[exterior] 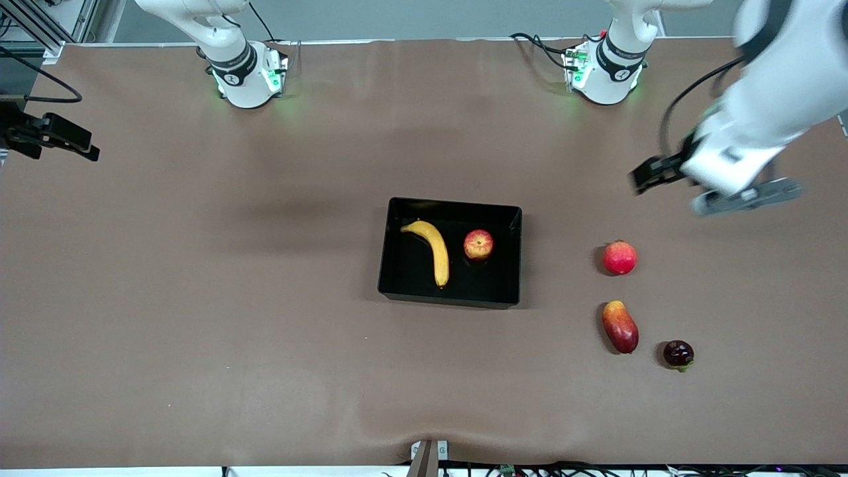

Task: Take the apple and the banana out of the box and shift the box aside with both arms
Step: 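Reach the left gripper into the black tray and grasp the apple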

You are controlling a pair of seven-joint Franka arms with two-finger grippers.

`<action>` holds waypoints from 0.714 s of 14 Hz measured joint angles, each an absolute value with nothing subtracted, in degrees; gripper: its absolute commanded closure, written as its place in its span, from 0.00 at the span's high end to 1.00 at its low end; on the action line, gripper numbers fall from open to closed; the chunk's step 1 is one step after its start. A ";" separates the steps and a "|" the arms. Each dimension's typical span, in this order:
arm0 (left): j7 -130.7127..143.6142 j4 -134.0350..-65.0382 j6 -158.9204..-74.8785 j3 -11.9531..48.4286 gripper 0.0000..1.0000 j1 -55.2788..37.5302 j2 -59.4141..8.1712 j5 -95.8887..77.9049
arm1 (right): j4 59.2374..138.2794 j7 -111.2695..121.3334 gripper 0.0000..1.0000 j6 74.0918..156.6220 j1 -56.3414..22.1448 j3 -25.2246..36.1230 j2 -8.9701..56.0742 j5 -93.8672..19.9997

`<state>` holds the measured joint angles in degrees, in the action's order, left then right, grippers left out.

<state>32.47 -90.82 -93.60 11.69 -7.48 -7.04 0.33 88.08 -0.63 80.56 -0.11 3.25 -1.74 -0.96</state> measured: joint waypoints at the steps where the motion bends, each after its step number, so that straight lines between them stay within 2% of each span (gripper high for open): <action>1: 38.30 -90.93 -96.10 12.18 1.00 -9.57 -9.27 0.33 | 88.11 -0.63 1.00 80.25 -0.18 3.18 -1.61 -1.12; 5: 58.12 -91.38 -106.16 12.48 1.00 -18.25 -18.65 0.36 | 88.15 -0.64 1.00 80.19 -1.24 2.78 0.24 -1.34; 10: 68.41 -92.37 -119.62 12.45 1.00 -24.50 -30.24 3.41 | 88.16 -0.64 1.00 79.11 -1.24 2.89 0.90 -1.95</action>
